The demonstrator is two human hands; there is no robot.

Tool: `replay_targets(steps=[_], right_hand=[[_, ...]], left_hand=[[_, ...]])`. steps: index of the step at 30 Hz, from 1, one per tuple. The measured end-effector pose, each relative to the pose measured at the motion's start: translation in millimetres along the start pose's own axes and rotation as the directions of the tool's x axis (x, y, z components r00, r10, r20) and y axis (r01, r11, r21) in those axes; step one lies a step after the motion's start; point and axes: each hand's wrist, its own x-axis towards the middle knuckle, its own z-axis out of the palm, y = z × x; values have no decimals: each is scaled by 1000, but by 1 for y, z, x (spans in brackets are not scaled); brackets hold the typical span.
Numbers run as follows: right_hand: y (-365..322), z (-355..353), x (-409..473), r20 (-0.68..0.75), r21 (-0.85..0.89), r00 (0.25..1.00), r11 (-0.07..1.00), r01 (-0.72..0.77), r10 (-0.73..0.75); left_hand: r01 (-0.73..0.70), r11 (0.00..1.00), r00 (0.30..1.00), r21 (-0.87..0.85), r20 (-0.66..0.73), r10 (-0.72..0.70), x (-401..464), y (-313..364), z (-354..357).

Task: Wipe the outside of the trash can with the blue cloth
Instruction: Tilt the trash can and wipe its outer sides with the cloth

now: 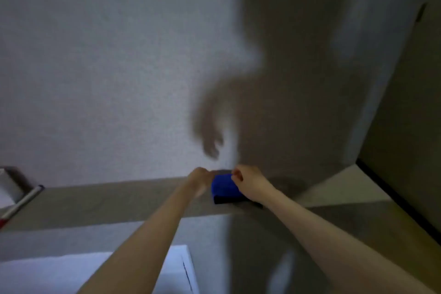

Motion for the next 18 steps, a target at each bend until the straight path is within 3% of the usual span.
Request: replay_targets(steps=[10, 15, 18], right_hand=[[33, 77, 20, 81, -349, 996, 934, 72, -46], [32, 79, 19, 14, -265, 999, 963, 48, -46], [28, 73, 18, -10, -129, 1000, 991, 28, -30]], left_hand=[[62, 989, 993, 132, -106, -48, 33, -36, 52], [138, 982, 985, -130, -87, -150, 39, -35, 58], [211, 836, 974, -506, 36, -224, 32, -29, 54]])
